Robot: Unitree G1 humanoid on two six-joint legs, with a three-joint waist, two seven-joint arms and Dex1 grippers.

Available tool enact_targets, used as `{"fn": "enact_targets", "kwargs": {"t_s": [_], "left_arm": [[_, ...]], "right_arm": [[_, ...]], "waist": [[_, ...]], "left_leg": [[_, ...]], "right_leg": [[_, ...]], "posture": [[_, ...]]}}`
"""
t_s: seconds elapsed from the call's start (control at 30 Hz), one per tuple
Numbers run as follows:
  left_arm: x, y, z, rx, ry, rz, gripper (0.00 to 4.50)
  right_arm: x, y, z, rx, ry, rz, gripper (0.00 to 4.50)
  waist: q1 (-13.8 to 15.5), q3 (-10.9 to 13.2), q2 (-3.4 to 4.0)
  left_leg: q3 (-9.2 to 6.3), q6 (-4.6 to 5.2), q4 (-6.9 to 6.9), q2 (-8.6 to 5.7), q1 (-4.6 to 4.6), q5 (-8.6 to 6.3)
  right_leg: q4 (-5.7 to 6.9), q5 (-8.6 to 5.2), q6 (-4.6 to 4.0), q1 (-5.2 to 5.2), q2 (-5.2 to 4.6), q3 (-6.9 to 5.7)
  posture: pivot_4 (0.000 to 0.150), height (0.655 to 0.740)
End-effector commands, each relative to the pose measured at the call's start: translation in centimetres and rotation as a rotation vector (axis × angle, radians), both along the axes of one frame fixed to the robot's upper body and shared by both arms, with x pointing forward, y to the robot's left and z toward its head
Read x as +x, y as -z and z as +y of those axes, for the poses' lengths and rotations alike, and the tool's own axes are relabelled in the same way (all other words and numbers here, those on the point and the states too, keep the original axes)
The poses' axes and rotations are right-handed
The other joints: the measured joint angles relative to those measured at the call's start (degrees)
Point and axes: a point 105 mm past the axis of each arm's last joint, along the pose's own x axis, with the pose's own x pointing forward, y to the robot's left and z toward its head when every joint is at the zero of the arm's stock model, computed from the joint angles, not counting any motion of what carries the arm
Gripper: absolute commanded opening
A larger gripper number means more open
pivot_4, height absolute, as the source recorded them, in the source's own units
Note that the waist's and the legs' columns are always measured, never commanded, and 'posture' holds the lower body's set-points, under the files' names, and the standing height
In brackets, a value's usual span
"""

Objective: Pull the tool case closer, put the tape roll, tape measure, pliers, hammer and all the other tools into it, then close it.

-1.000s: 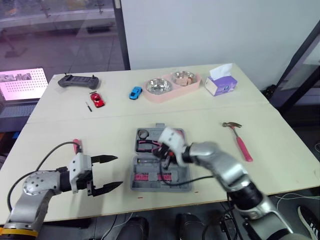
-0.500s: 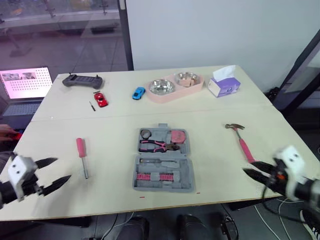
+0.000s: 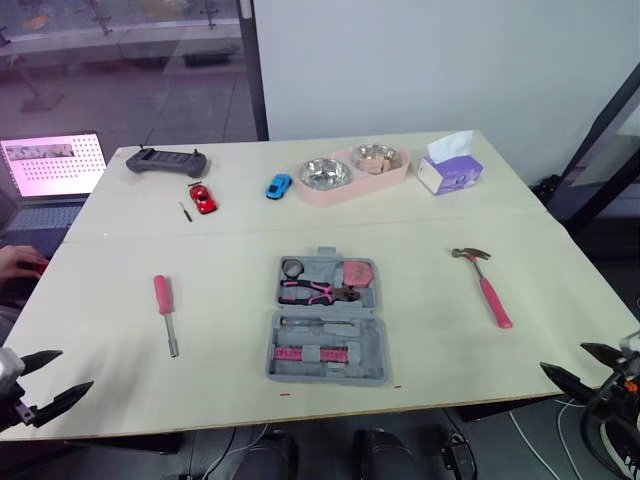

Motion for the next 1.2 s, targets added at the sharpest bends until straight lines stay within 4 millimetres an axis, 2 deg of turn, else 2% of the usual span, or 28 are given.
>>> {"fn": "enact_targets", "kwargs": {"t_s": [0.03, 0.2, 0.33, 0.53, 0.67, 0.77, 0.87, 1.0, 1.2], "left_arm": [[0.1, -0.6, -0.3, 0.01, 0.022, -0.02, 4.5], [1.0, -0.8, -2.0, -0.015, 0.085, -0.034, 4.5], [2.5, -1.3, -7.8, -0.103, 0.276, -0.06, 4.5], [3.2, -3.8, -17.1, -0.212, 0.61, -0.094, 4.5], [3.0, -5.1, -20.4, -0.247, 0.715, -0.122, 4.5], [2.8, -6.3, -22.7, -0.267, 0.785, -0.153, 4.5], [2.7, -7.0, -23.7, -0.287, 0.808, -0.17, 4.5], [2.8, -7.0, -24.1, -0.282, 0.819, -0.187, 4.5], [2.8, -6.4, -23.9, -0.266, 0.798, -0.195, 4.5]], "right_arm": [[0.3, -0.8, 0.3, -0.005, -0.015, -0.039, 4.44], [0.8, -1.1, 2.0, 0.008, -0.038, -0.058, 4.44], [3.3, -0.9, 4.1, 0.052, 0.068, -0.054, 4.44], [7.8, -0.4, 5.0, -0.002, 0.3, -0.044, 4.44], [9.7, -0.2, 4.5, 0.015, 0.423, -0.024, 4.44], [10.3, 1.3, 3.1, -0.005, 0.525, 0.058, 4.44], [11.2, 1.5, 3.0, 0.006, 0.54, 0.079, 4.44], [12.3, 2.5, 4.4, 0.031, 0.473, 0.162, 4.44], [12.9, 3.4, 3.8, 0.067, 0.522, 0.268, 4.44]], "waist": [[-0.03, 0.0, 0.0], [-0.01, 0.0, 0.02], [0.0, -0.01, -0.01], [0.0, 0.01, 0.05], [0.0, -0.01, 0.14], [0.04, 0.0, 0.14], [0.0, 0.0, 0.16], [-0.45, -0.02, 0.2], [-0.36, -0.02, 0.23]], "left_leg": [[0.0, 0.03, 0.0, 0.0, 0.0, 0.02], [0.0, 0.04, 0.0, 0.0, 0.0, 0.02], [0.0, 0.04, 0.02, 0.0, -0.01, 0.02], [0.0, 0.06, 0.01, 0.0, -0.06, 0.04], [0.03, 0.07, 0.03, -0.03, -0.08, 0.05], [0.03, 0.09, 0.01, -0.04, -0.08, 0.05], [0.04, 0.1, 0.08, -0.07, -0.06, 0.06], [0.08, 0.12, 0.1, -0.05, 0.03, 0.07], [0.11, 0.13, 0.1, -0.06, 0.02, 0.07]], "right_leg": [[0.0, 0.0, 0.0, 0.0, 0.0, 0.0], [0.0, 0.0, 0.0, 0.0, 0.0, 0.0], [0.0, 0.01, -0.01, 0.02, -0.03, 0.02], [0.02, 0.02, -0.04, -0.09, 0.0, -0.01], [0.03, 0.04, -0.05, -0.12, 0.0, -0.01], [0.03, 0.04, -0.05, -0.12, 0.04, -0.04], [0.05, 0.05, -0.05, -0.06, 0.03, -0.04], [0.1, 0.06, -0.05, -0.01, 0.1, -0.03], [0.11, 0.06, -0.04, -0.01, 0.14, -0.04]], "posture": [[0.15, 0.74], [0.15, 0.74], [0.15, 0.74], [0.15, 0.74], [0.15, 0.74], [0.15, 0.74], [0.15, 0.74], [0.15, 0.74], [0.15, 0.74]]}}
